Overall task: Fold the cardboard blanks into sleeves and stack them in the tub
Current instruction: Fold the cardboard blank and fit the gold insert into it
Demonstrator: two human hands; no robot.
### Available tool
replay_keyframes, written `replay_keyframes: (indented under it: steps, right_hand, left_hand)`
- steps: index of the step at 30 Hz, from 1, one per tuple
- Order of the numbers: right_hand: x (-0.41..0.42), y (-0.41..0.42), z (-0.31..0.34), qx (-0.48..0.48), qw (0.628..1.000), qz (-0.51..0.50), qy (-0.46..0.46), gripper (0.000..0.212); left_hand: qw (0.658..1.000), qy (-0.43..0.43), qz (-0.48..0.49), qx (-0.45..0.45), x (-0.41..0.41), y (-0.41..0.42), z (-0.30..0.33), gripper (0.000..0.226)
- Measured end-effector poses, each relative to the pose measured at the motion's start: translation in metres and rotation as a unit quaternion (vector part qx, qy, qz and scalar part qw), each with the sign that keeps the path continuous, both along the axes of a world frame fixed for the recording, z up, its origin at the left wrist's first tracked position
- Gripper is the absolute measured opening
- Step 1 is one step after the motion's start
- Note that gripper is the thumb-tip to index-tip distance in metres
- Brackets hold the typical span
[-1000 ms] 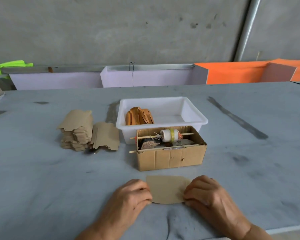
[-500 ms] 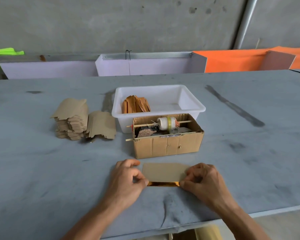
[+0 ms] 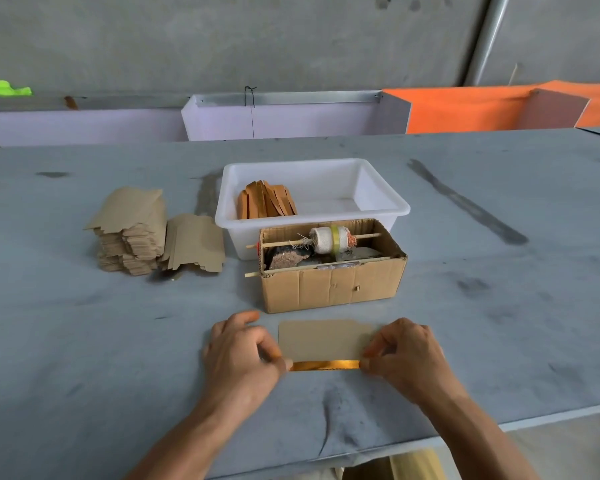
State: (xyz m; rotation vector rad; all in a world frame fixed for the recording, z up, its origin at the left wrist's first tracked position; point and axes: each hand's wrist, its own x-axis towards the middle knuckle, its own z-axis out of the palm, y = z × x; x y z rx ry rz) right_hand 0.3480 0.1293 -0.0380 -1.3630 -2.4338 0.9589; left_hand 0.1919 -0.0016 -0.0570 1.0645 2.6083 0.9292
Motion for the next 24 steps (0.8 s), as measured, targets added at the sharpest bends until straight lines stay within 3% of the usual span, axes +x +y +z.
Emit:
replay_keyframes:
  steps: [5,8,14,18,24]
  right_hand:
    - [0.004,-0.005,-0.006,-0.006,0.998,-0.009,0.058,0.037]
    - [0.002,-0.007,-0.008,0.003,0.997,-0.010,0.081,0.042]
    - [0.004,-0.014,-0.013,0.060,0.994,-0.011,0.087,0.023]
    - [0.005,-0.024,-0.022,0.157,0.983,-0.020,0.094,0.014]
    - [0.010,-0.020,-0.021,0.157,0.982,0.001,0.100,0.013]
  left_hand:
    - [0.986,0.111,-0.097,0.078,0.009,-0.002,-0.001,0.027]
    - [0.943,0.235,-0.204,0.117,0.015,-0.007,0.002,0.019]
    - [0.880,0.390,-0.271,0.027,0.026,-0.010,0.005,0.028]
    - [0.871,0.408,-0.274,-0.009,0.032,-0.009,0.007,0.034]
    - [0.895,0.356,-0.270,-0.007,0.031,-0.007,0.006,0.039]
